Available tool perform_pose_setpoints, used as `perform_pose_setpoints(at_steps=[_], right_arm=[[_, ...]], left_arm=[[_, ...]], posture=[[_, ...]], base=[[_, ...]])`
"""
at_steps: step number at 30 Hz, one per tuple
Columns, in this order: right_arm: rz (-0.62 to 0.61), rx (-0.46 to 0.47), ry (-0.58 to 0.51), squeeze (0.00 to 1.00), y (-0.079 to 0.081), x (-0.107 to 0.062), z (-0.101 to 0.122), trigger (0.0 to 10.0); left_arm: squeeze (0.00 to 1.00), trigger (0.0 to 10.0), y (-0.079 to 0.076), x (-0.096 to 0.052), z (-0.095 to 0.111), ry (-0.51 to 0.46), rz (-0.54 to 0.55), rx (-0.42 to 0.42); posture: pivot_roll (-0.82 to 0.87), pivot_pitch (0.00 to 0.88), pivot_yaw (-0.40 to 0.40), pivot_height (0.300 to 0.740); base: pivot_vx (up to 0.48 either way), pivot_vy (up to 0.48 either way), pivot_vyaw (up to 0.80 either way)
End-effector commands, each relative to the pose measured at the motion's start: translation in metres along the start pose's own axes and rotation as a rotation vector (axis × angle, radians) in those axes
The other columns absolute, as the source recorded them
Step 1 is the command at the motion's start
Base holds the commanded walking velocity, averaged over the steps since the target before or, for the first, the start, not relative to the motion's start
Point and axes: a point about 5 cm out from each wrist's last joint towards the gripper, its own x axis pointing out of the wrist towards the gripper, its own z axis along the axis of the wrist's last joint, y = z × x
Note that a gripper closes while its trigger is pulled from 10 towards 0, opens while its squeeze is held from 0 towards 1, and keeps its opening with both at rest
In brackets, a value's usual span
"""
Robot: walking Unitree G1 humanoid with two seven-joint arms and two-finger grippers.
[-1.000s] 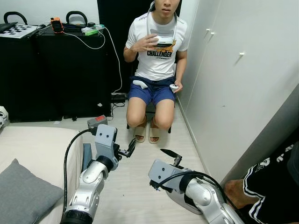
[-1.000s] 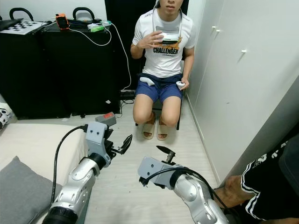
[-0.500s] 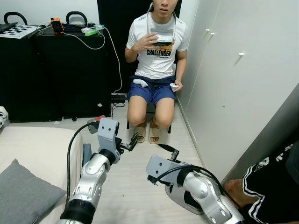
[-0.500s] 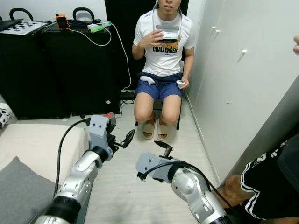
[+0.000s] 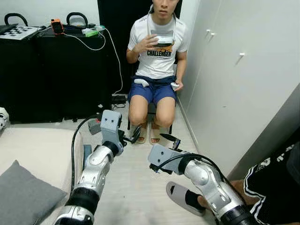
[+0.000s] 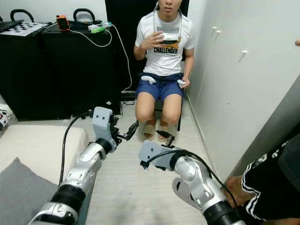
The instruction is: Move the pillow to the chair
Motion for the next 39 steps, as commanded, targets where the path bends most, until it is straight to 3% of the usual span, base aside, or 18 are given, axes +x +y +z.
perform_pose_setpoints(at_steps=[1, 10, 27, 31, 34, 35, 39], right_arm=[[-0.001, -0.005, -0.014, 0.0, 0.0, -0.001, 0.004, 10.0], [0.005, -0.004, -0.021, 0.0, -0.001, 0.0, 0.003, 10.0], [0.007, -0.004, -0.022, 0.0, 0.001, -0.003, 0.002, 10.0], [0.009, -0.001, -0.024, 0.0, 0.002, -0.003, 0.003, 10.0], [-0.058, -0.113, -0.043, 0.0, 0.0, -0.005, 0.009, 10.0], [-0.03, -0.066, -0.028, 0.0, 0.0, -0.004, 0.005, 10.0], [-0.007, -0.059, -0.034, 0.0, 0.001, -0.002, 0.005, 10.0]], left_arm=[[0.0, 10.0, 0.001, 0.0, 0.002, -0.013, 0.003, -0.015], [0.0, 10.0, -0.001, 0.005, 0.002, -0.011, -0.012, -0.018], [0.0, 10.0, 0.0, -0.001, 0.001, -0.026, -0.01, -0.019], [0.0, 10.0, 0.01, -0.009, -0.005, -0.006, 0.025, 0.0], [0.0, 10.0, 0.02, -0.017, -0.013, 0.031, 0.051, 0.028], [0.0, 10.0, 0.023, -0.019, -0.016, 0.046, 0.056, 0.035], [0.0, 10.0, 0.026, -0.023, -0.023, 0.072, 0.066, 0.039]], posture=[[0.01, 0.0, 0.004, 0.74], [0.01, 0.0, -0.01, 0.74], [0.0, 0.0, -0.012, 0.74], [-0.02, 0.0, -0.005, 0.74], [-0.02, 0.0, -0.004, 0.74], [-0.02, 0.0, 0.0, 0.74], [-0.02, 0.0, -0.001, 0.74]], base=[[0.0, 0.0, 0.0], [0.0, 0.0, 0.0], [0.0, 0.0, 0.0], [0.0, 0.0, 0.0], [0.0, 0.0, 0.0], [0.0, 0.0, 0.0], [0.0, 0.0, 0.0]])
